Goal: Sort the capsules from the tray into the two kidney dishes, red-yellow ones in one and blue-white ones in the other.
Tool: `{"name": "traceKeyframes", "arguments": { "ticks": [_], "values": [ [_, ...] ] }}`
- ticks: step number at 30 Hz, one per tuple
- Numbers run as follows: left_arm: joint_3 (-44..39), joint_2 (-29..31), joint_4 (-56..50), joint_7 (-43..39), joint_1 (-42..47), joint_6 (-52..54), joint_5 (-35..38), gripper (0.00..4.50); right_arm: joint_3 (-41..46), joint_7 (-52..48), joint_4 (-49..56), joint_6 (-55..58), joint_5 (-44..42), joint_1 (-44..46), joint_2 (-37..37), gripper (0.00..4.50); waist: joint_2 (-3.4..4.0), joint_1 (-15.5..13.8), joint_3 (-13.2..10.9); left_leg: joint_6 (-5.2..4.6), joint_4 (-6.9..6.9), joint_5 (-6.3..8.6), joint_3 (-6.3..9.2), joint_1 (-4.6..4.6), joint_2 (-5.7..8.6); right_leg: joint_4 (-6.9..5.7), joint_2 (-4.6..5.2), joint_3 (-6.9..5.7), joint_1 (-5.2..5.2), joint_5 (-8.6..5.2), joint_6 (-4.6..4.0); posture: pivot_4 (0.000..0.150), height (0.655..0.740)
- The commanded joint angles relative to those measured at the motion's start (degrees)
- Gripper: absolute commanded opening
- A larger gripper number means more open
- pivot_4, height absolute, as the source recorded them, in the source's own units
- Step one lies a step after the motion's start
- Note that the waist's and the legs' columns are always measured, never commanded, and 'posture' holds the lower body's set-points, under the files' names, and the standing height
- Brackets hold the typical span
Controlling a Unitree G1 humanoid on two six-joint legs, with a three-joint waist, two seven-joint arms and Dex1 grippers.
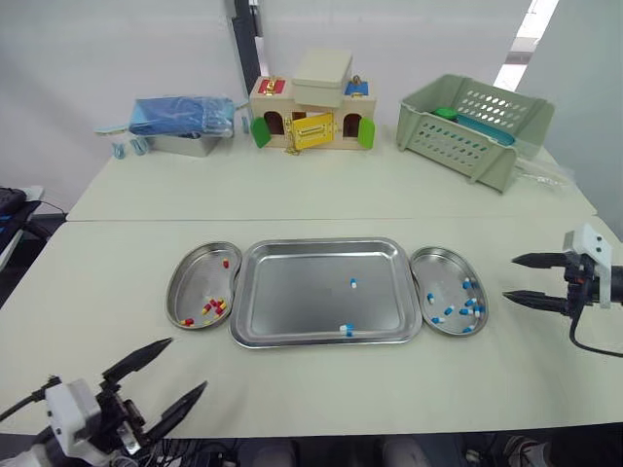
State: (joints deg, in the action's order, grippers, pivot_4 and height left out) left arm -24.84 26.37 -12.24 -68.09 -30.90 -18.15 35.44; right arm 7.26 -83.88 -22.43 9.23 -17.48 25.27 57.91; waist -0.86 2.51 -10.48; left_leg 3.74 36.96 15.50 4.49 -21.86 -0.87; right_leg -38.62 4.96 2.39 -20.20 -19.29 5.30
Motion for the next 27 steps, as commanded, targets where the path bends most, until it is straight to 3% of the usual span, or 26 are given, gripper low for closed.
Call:
{"name": "traceKeyframes", "arguments": {
  "ticks": [1,7,16,19,22,27],
  "values": [
    [4.9,-1.23,-5.44,-0.07,-0.85,-0.34,-0.43,4.5,-3.11,-1.04,16.49,8.36,-4.69,0.84,-0.27,4.48,0.01,-0.01,0.01,0.0,0.0,0.0,0.02,0.01,-0.02,0.0,-0.02,-0.02,0.01,0.0,0.0,0.15,0.74],
    [10.79,-1.35,-5.41,-1.73,-0.09,-1.91,-2.39,4.5,-12.84,2.36,29.78,18.51,-4.73,7.84,-5.49,4.48,-0.02,-0.41,-0.01,0.0,0.01,0.0,0.07,-0.03,0.0,0.02,-0.02,-0.05,0.0,0.0,0.0,0.15,0.74],
    [14.18,-2.55,-4.78,-0.23,1.86,-2.84,-2.73,4.5,-30.19,8.47,31.75,21.29,5.35,16.78,-17.48,4.48,-0.03,-0.61,-0.01,0.0,0.01,0.0,0.14,-0.08,0.01,0.03,-0.02,-0.09,-0.07,0.0,0.0,0.15,0.74],
    [14.49,-2.7,-5.07,-0.18,0.74,-3.65,-2.86,4.5,-34.23,9.3,30.71,20.6,8.73,17.33,-19.48,3.87,-0.03,-0.62,-0.01,0.0,0.02,0.0,0.14,-0.08,0.02,0.02,-0.01,-0.09,-0.08,0.0,0.0,0.15,0.74],
    [14.67,-2.65,-4.73,-0.2,-0.4,-4.57,-3.08,4.5,-36.63,10.18,28.84,20.14,11.36,18.1,-21.32,2.85,-0.03,-0.63,-0.01,0.0,0.01,0.0,0.15,-0.08,0.03,0.02,-0.01,-0.09,-0.08,0.0,0.0,0.15,0.74],
    [14.89,-2.53,-4.38,0.3,-0.68,-5.35,-3.38,4.5,-39.3,11.33,26.26,19.15,15.02,18.84,-24.22,2.85,-0.03,-0.61,-0.01,0.0,0.01,0.0,0.16,-0.06,0.03,-0.01,-0.02,-0.1,-0.1,0.0,-0.01,0.15,0.74]
  ]
}}
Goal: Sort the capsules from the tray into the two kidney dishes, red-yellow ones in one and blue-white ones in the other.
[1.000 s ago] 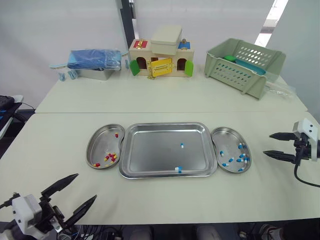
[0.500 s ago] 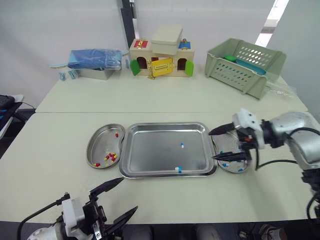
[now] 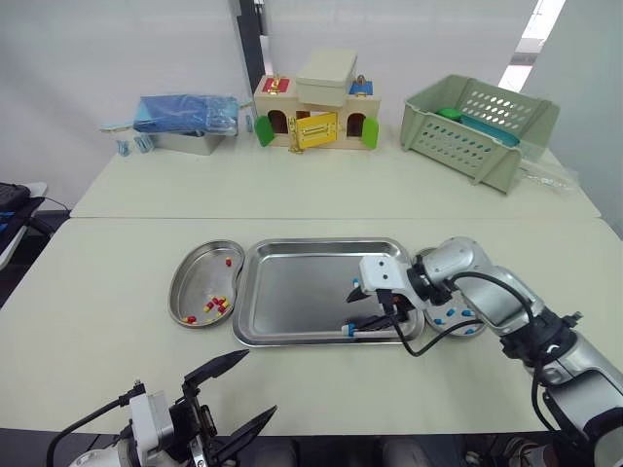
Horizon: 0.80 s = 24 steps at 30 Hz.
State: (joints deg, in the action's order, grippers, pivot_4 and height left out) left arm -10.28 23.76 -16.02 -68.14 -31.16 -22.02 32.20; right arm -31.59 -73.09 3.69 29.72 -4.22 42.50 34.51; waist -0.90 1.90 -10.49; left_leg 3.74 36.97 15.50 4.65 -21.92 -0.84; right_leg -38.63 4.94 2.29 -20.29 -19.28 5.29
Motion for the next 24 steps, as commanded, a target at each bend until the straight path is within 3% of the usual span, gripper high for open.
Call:
{"name": "traceKeyframes", "arguments": {
  "ticks": [1,21,24],
  "values": [
    [0.33,0.13,-0.61,0.46,-0.31,-1.46,-0.21,4.5,-0.7,0.71,-0.22,-1.52,2.24,1.71,-1.26,2.85,0.0,0.0,0.0,0.0,0.0,0.0,-0.01,0.0,0.0,0.01,0.0,0.0,0.0,0.0,0.0,0.15,0.74],
    [0.34,1.37,-1.68,1.66,-0.21,-0.21,0.2,4.5,-4.19,0.56,-3.86,-6.44,10.61,1.51,-3.29,2.85,0.0,0.03,0.0,0.0,-0.01,0.0,0.0,0.0,0.0,0.0,0.0,0.0,-0.01,0.0,0.0,0.15,0.74],
    [0.33,1.52,-1.72,1.69,-0.28,-0.12,0.23,4.5,-4.1,0.3,-3.95,-6.45,10.88,1.4,-3.55,2.22,0.0,0.02,0.0,0.0,-0.01,0.0,0.01,0.0,0.0,0.0,0.0,0.0,0.0,0.0,0.0,0.15,0.74]
  ]
}}
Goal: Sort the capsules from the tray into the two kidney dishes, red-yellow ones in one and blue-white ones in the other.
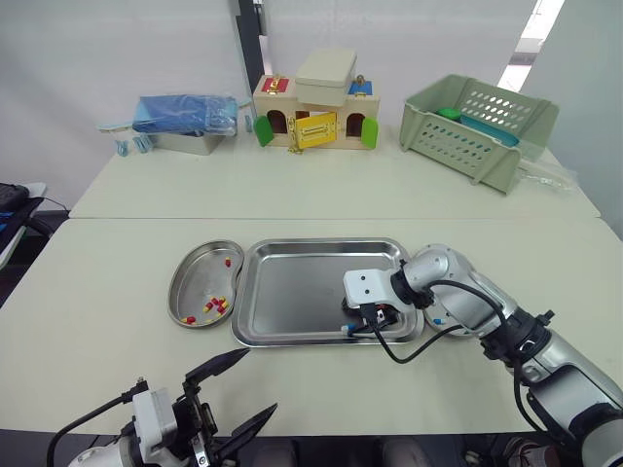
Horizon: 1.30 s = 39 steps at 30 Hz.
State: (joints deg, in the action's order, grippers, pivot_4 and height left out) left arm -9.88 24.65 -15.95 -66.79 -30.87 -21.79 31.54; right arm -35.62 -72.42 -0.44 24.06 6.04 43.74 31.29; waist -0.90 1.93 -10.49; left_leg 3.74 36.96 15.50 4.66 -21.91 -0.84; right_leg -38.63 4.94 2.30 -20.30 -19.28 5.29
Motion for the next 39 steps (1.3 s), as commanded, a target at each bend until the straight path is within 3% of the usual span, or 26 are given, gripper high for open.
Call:
{"name": "traceKeyframes", "arguments": {
  "ticks": [1,8,15,20,28,32,39],
  "values": [
    [-0.07,0.67,-1.82,0.37,-0.57,-0.3,0.86,4.5,-0.08,-0.38,0.11,-0.8,0.67,0.14,-0.42,1.98,0.0,0.0,0.0,0.0,0.0,0.0,0.0,0.0,0.0,0.0,0.0,0.0,0.0,0.0,0.0,0.15,0.74],
    [0.03,0.94,-2.05,0.64,-0.48,-0.06,0.9,4.5,0.08,-0.47,0.12,-1.23,0.58,-0.15,-0.51,0.06,0.0,0.0,0.0,0.0,0.0,0.0,0.0,0.0,0.0,0.0,0.0,0.0,0.0,0.0,0.0,0.15,0.74],
    [0.31,1.05,-2.09,0.95,-0.43,-0.03,0.77,4.5,0.56,-0.29,0.16,-2.57,0.06,-0.61,-0.67,0.02,0.0,0.0,0.0,0.0,0.0,0.0,0.0,0.0,0.0,0.0,0.0,0.0,0.0,0.0,0.0,0.15,0.74],
    [1.21,1.88,-2.49,0.01,-0.21,-0.37,0.66,4.5,7.25,0.08,4.56,-0.64,-5.98,-3.57,0.28,0.02,0.0,-0.03,0.0,0.0,0.0,0.0,0.0,-0.02,0.0,0.01,0.0,0.0,0.0,0.0,0.0,0.15,0.74],
    [3.83,3.95,0.16,-5.18,4.03,-1.89,0.81,4.5,26.84,0.42,13.75,1.2,-16.31,-16.89,12.76,0.02,-0.06,-0.4,-0.03,0.0,0.01,0.0,0.01,-0.06,0.03,0.07,0.03,-0.06,0.05,0.0,0.0,0.15,0.74],
    [5.1,4.64,2.01,-7.85,7.35,-2.15,1.09,4.5,36.62,0.4,13.29,1.62,-19.1,-24.02,20.36,0.02,-0.06,-0.34,-0.04,-0.01,0.0,0.0,0.0,-0.05,0.02,0.05,0.02,-0.05,0.05,0.0,0.0,0.15,0.74],
    [5.7,5.0,4.02,-10.58,9.77,-2.19,1.77,4.5,40.37,1.93,9.91,-0.54,-18.69,-30.75,25.15,0.02,-0.06,0.28,-0.04,-0.01,-0.02,0.01,-0.05,0.04,0.0,0.01,-0.03,0.04,0.07,0.0,0.0,0.15,0.74]
  ]
}}
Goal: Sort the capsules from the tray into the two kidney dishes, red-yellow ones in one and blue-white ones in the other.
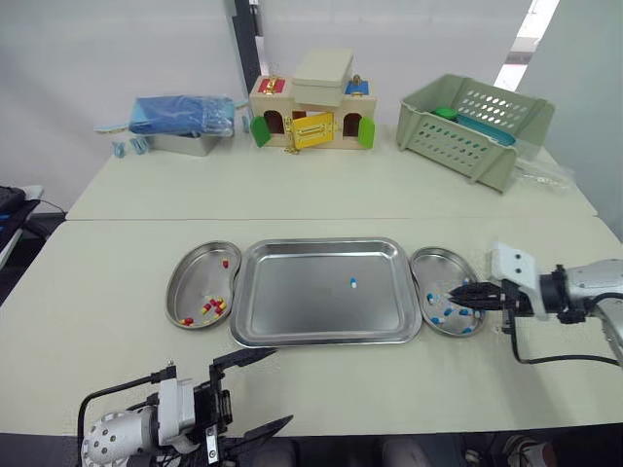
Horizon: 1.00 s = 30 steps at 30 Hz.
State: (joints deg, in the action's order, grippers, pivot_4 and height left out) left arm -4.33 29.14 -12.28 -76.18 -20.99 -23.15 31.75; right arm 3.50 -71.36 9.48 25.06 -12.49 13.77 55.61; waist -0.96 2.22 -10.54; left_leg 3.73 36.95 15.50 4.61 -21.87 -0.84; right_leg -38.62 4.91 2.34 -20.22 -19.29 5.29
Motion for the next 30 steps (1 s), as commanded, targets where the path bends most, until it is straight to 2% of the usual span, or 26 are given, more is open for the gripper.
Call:
{"name": "traceKeyframes", "arguments": {
  "ticks": [1,6,8,11,16,21,22,27,30],
  "values": [
    [0.11,0.48,0.43,-1.38,-0.06,-0.79,1.6,4.5,1.09,1.05,-0.14,-1.68,-0.17,-1.02,0.93,0.02,0.0,-0.03,0.0,0.0,0.01,0.0,-0.01,-0.01,0.0,0.0,0.0,0.01,0.0,0.0,0.0,0.15,0.74],
    [-0.13,0.53,0.7,-1.75,0.1,-0.65,1.85,4.5,-0.04,1.9,-0.05,-0.85,-0.95,-1.07,0.3,0.02,0.0,-0.26,0.0,0.0,0.01,0.0,0.01,-0.02,0.0,0.0,0.01,-0.01,0.01,0.0,0.0,0.15,0.74],
    [-0.35,0.52,0.71,-1.63,0.04,-0.62,1.84,4.5,-0.62,1.31,-0.08,-0.6,-1.01,-1.3,0.76,0.69,0.0,-0.33,0.0,0.0,0.02,0.0,0.0,-0.03,0.01,0.02,0.01,-0.01,0.01,0.0,0.0,0.15,0.74],
    [-0.97,0.43,0.7,-1.0,-0.45,-0.58,1.81,4.5,-0.84,0.31,-0.61,-0.08,-1.35,-1.43,1.57,1.31,0.0,-0.34,0.0,0.0,0.02,0.0,0.01,-0.03,0.01,0.02,0.02,-0.01,0.01,0.0,0.0,0.15,0.74],
    [-1.36,0.26,0.79,-0.08,-0.74,-0.56,1.81,4.5,-0.52,0.21,-2.03,-0.3,-1.58,-0.61,1.64,2.68,-0.01,-0.34,0.0,0.0,0.02,0.0,0.01,-0.02,0.01,0.02,0.02,-0.01,0.02,0.0,0.0,0.15,0.74],
    [-1.96,0.13,1.73,0.81,0.01,-1.08,1.49,4.5,0.82,-0.09,-5.44,-0.43,-2.64,1.2,1.88,4.27,-0.01,-0.33,-0.01,0.0,0.02,0.0,0.0,-0.02,0.01,0.02,0.02,-0.01,0.02,0.0,0.0,0.15,0.74],
    [-2.09,0.15,1.93,1.05,0.16,-1.17,1.45,4.5,1.08,-0.08,-6.12,-0.47,-3.04,1.58,1.83,4.46,0.0,-0.34,0.0,0.0,0.02,0.0,0.0,-0.02,0.01,0.02,0.02,-0.01,0.02,0.0,0.0,0.15,0.74],
    [-5.21,0.14,1.56,5.4,-0.35,-0.06,1.55,4.5,4.03,-0.13,-10.15,-0.91,-6.57,3.04,0.46,4.46,-0.02,-0.34,-0.01,0.01,0.02,0.0,0.0,-0.02,0.0,0.02,0.02,-0.01,0.02,0.0,0.0,0.15,0.74],
    [-10.23,0.98,2.36,8.83,-1.74,0.22,1.73,4.5,6.24,-0.44,-14.39,-2.86,-7.33,2.42,0.77,4.46,-0.04,-0.36,-0.02,0.0,0.02,0.0,0.01,-0.02,0.01,0.02,0.02,-0.01,0.02,0.0,0.0,0.15,0.74]
  ]
}}
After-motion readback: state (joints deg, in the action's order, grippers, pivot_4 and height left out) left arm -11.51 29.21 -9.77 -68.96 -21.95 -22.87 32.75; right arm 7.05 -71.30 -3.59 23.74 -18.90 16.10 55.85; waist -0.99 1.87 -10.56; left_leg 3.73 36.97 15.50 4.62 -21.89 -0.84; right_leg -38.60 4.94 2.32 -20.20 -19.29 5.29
